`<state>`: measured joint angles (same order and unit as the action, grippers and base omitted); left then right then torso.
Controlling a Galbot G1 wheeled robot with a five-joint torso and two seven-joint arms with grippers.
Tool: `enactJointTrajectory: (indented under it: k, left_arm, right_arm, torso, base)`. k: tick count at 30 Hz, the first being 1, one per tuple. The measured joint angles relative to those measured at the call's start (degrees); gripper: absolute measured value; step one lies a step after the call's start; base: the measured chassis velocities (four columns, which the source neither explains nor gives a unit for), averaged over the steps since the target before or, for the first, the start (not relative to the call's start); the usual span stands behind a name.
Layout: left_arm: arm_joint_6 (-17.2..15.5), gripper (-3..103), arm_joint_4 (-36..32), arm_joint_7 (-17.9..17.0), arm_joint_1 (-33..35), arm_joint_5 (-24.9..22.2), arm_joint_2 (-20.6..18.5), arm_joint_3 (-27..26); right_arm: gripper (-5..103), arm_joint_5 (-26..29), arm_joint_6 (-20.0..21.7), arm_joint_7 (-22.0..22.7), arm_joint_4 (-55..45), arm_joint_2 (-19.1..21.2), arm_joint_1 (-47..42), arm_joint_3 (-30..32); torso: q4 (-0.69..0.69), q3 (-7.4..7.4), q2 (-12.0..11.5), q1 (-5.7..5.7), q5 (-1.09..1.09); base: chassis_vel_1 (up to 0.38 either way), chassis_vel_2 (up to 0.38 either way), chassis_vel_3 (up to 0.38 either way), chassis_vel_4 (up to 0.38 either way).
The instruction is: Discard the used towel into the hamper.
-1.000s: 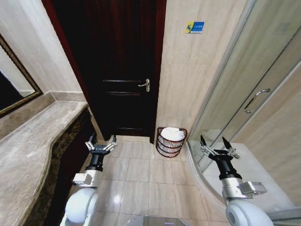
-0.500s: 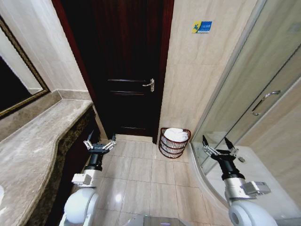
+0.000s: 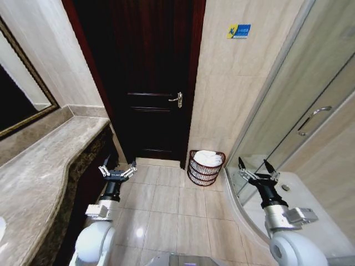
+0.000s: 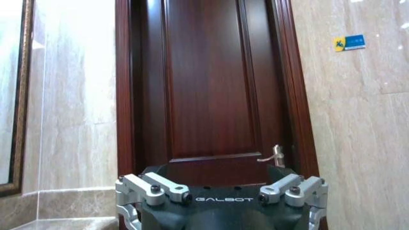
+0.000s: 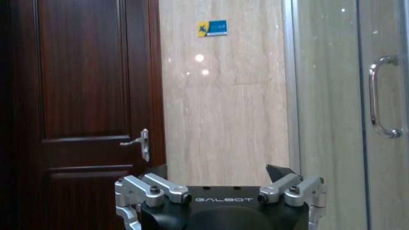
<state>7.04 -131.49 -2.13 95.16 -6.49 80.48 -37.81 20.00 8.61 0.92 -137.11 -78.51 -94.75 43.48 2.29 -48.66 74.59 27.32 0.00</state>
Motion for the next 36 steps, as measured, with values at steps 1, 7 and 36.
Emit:
enactJointTrajectory:
  k: [1,7,36]
  left_arm:
    - [-0.31,100,0.0,-0.15,-0.16,-0.38,-0.26,0.01]
    - [-0.71,100,0.07,0.77,-0.48,-1.03,-0.73,0.19]
    - [-1.39,100,-1.0,1.3,-2.52,-2.51,-1.63,-1.31]
  right_arm:
    - [100,-0.55,0.44,0.49,0.45,0.16,0.78,-0.35]
    - [100,-2.37,2.01,2.02,1.09,0.05,1.86,-2.37]
    - [100,-3.76,5.76,4.27,3.26,4.22,5.68,-9.07]
  torso:
    - [0.0,0.01,-0.02,0.0,-0.01]
    - [0.0,0.03,-0.06,-0.02,-0.01]
    - [0.0,0.08,-0.15,-0.06,0.01]
  base:
    - [0.052,-0.043,-0.047,0.034]
    - [0.028,-0.016,-0.022,0.023]
    - [0.02,-0.017,-0.021,0.024]
